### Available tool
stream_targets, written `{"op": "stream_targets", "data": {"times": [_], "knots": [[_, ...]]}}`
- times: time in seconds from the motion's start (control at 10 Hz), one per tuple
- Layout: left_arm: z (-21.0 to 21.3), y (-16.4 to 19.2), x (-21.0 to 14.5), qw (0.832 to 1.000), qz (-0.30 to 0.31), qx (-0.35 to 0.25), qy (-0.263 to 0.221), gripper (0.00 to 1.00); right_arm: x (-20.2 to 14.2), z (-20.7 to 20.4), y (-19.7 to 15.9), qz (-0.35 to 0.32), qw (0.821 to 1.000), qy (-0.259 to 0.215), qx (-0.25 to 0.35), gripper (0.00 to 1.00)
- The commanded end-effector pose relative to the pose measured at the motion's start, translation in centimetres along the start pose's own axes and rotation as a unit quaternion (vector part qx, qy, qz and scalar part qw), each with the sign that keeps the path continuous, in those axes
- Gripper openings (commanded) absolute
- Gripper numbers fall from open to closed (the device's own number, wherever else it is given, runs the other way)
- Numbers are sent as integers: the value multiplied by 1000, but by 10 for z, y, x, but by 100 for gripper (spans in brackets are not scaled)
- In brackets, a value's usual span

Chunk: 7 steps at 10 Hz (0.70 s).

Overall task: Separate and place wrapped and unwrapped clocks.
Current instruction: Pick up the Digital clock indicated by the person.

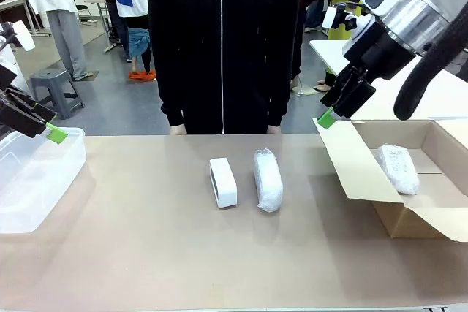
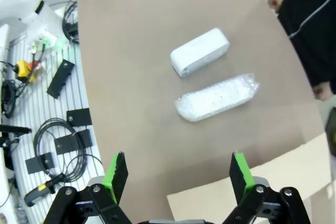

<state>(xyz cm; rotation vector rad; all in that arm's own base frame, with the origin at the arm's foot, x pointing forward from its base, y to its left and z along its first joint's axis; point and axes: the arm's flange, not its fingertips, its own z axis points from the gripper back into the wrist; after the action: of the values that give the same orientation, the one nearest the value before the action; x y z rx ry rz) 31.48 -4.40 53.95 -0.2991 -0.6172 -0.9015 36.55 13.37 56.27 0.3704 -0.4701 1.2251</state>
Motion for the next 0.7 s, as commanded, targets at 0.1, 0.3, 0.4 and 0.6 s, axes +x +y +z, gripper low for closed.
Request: {"op": "stream_targets", "data": {"times": [0.1, 0.3, 0.4, 0.6], "knots": [[0, 1, -1, 1000, -4, -8, -7, 100, 8, -1, -7, 2, 1000, -2, 6, 100], [0, 1, -1, 1000, -4, -8, -7, 100, 8, -1, -7, 2, 1000, -2, 6, 100], [0, 1, -1, 1000, -4, -8, -7, 100, 8, -1, -7, 2, 1000, -2, 6, 100], [0, 1, -1, 1000, -4, -8, -7, 100, 8, -1, -7, 2, 1000, -2, 6, 100]]}}
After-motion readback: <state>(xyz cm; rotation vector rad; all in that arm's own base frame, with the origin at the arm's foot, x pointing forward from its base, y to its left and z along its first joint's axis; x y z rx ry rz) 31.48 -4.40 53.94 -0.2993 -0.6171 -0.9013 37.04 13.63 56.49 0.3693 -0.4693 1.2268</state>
